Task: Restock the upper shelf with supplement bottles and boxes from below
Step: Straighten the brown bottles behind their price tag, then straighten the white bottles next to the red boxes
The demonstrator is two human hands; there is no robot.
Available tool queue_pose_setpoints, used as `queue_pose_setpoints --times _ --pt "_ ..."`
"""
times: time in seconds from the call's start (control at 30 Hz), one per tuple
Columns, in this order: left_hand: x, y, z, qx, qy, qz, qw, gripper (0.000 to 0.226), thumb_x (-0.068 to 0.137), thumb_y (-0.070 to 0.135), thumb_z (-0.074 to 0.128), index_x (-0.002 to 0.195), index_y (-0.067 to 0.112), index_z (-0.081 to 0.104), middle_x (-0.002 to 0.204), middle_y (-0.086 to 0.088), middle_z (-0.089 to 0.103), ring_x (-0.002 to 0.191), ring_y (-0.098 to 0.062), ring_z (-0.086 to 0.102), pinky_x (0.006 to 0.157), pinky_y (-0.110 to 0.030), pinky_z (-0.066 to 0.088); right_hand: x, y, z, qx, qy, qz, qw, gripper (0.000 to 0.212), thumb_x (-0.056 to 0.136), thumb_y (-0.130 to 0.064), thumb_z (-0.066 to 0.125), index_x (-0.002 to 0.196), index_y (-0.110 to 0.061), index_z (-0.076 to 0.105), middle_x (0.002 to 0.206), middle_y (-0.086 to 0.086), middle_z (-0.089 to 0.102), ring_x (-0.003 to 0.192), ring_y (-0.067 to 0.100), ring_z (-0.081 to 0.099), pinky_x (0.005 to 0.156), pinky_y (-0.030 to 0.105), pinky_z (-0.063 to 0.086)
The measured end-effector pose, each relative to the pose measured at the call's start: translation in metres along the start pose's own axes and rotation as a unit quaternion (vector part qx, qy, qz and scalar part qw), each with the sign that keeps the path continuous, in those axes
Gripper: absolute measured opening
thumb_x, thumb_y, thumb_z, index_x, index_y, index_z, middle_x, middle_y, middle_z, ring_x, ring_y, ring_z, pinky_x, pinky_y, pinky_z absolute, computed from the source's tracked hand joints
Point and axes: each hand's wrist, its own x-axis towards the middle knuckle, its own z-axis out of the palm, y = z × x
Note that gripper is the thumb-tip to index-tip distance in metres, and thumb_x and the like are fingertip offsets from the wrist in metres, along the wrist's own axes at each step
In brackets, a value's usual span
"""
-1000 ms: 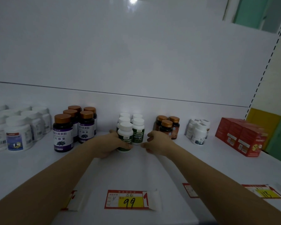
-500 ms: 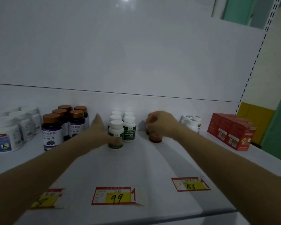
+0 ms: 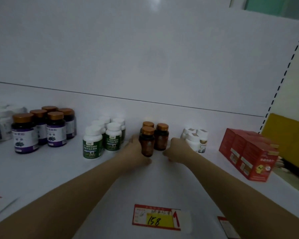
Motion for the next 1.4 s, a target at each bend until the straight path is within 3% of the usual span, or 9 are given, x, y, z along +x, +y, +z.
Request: queue_pose_setpoints --times 0.2,0.57,0.7,0.77,0.83,0.97,1.13,1.27,1.4 --pt "0.017 -0.002 0.005 0.009 -0.019 -0.008 1.0 0.069 0.081 0.024 0.066 0.139 0.011 0.03 0.138 -0.014 0.043 0.13 -0.031 0.04 0.11 -0.04 0.034 0.021 0.005 0.011 -0.116 -0.01 -0.066 0.991 0.031 0.098 -0.012 0.037 0.119 -0.003 0.057 0.128 0.013 0.056 0.117 0.027 0.054 0.089 0.029 0.043" --pt "0.027 -0.005 0.004 0.004 -0.05 -0.008 0.999 0.057 0.081 0.023 0.068 0.132 0.01 0.045 0.13 -0.012 0.053 0.117 -0.028 0.053 0.102 -0.032 0.042 0.016 0.005 0.013 -0.084 0.009 -0.04 0.996 0.026 0.095 -0.013 0.043 0.113 -0.002 0.057 0.12 0.014 0.06 0.11 0.028 0.057 0.083 0.028 0.044" --pt "0.024 -0.007 0.004 -0.006 -0.035 -0.052 0.998 0.076 0.072 0.032 0.076 0.134 0.008 0.039 0.13 -0.01 0.052 0.114 -0.026 0.054 0.094 -0.032 0.046 0.0 -0.003 0.0 -0.092 0.006 -0.055 0.994 0.02 0.098 -0.011 0.04 0.08 -0.01 0.05 0.106 0.013 0.056 0.109 0.027 0.057 0.085 0.031 0.043" --pt "0.015 -0.004 0.008 0.027 -0.016 -0.066 0.997 0.082 0.077 0.032 0.073 0.139 0.002 0.028 0.135 -0.012 0.048 0.119 -0.026 0.051 0.09 -0.028 0.044 -0.009 -0.004 -0.007 -0.071 0.036 -0.073 0.994 0.02 0.098 -0.012 0.04 0.097 -0.004 0.058 0.119 0.015 0.06 0.114 0.029 0.056 0.086 0.031 0.044" --pt "-0.003 0.006 0.014 0.121 -0.006 -0.065 0.991 0.087 0.085 0.035 0.065 0.144 -0.005 0.016 0.143 -0.017 0.038 0.129 -0.028 0.042 0.101 -0.029 0.038 -0.016 0.0 -0.016 -0.021 0.097 -0.072 0.992 0.028 0.095 -0.015 0.045 0.116 -0.003 0.058 0.12 0.014 0.062 0.112 0.028 0.058 0.09 0.033 0.046" --pt "-0.033 0.033 0.024 0.237 0.001 0.031 0.971 0.081 0.089 0.036 0.06 0.144 -0.005 0.017 0.147 -0.019 0.029 0.136 -0.029 0.031 0.112 -0.031 0.027 -0.026 0.028 -0.035 0.025 0.207 -0.069 0.976 0.025 0.089 -0.016 0.049 0.11 -0.008 0.06 0.107 0.009 0.066 0.1 0.025 0.06 0.087 0.034 0.049" --pt "-0.023 0.082 0.049 0.108 -0.061 0.07 0.99 0.069 0.084 0.036 0.066 0.135 0.003 0.033 0.101 -0.003 0.055 0.084 -0.013 0.054 0.065 -0.02 0.044 -0.027 0.082 -0.046 -0.049 0.131 0.028 0.99 0.007 0.088 -0.012 0.052 0.087 -0.008 0.057 0.087 0.011 0.061 0.095 0.031 0.06 0.056 0.023 0.04" --pt "0.007 0.102 0.075 0.048 -0.07 0.047 0.995 0.086 0.081 0.034 0.07 0.144 0.005 0.02 0.135 -0.011 0.05 0.114 -0.023 0.054 0.077 -0.022 0.041 -0.006 0.12 -0.04 -0.08 0.079 0.064 0.992 0.033 0.092 -0.015 0.05 0.122 -0.003 0.056 0.122 0.015 0.061 0.111 0.028 0.059 0.083 0.027 0.046" --pt "0.03 0.102 0.096 0.02 -0.029 0.022 0.999 0.08 0.078 0.036 0.073 0.139 0.006 0.031 0.133 -0.009 0.053 0.118 -0.023 0.055 0.086 -0.026 0.044 0.016 0.143 -0.032 -0.041 0.048 0.058 0.996 0.039 0.094 -0.018 0.051 0.13 -0.003 0.05 0.132 0.014 0.055 0.119 0.027 0.055 0.091 0.027 0.045"
